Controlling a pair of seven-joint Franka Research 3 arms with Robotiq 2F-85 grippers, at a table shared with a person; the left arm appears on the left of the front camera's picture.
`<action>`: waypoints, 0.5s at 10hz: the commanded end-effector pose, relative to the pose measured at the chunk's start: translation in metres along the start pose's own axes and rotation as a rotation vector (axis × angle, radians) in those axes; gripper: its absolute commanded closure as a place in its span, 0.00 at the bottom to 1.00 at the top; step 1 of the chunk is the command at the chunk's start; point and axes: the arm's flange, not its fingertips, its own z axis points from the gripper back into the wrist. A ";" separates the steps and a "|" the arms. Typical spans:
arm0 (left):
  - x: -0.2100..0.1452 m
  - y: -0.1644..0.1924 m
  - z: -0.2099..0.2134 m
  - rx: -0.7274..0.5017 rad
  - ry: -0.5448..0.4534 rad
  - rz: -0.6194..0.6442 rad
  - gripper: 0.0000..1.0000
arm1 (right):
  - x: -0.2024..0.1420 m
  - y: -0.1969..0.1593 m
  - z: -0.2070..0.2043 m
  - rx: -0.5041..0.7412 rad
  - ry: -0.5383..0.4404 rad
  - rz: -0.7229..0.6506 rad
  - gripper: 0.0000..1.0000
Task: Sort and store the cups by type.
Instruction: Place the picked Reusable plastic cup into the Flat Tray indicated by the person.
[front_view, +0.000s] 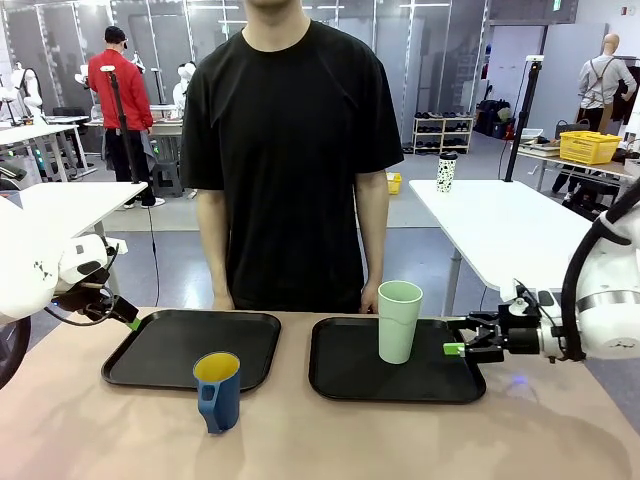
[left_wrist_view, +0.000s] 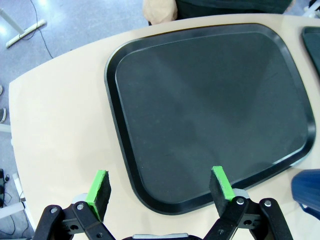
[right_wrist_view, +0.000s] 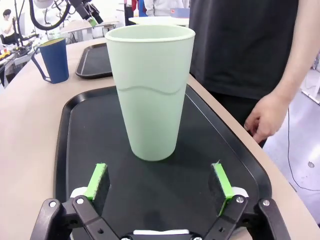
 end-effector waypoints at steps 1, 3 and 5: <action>-0.001 -0.001 0.003 -0.001 -0.008 -0.004 0.00 | 0.016 0.013 0.010 -0.020 0.130 -0.044 0.00; -0.001 -0.001 0.003 -0.001 -0.008 -0.004 0.00 | 0.003 0.003 0.009 -0.013 0.046 -0.005 0.00; -0.001 -0.001 0.003 -0.001 -0.008 -0.004 0.00 | 0.003 0.003 0.009 -0.013 0.046 -0.005 0.00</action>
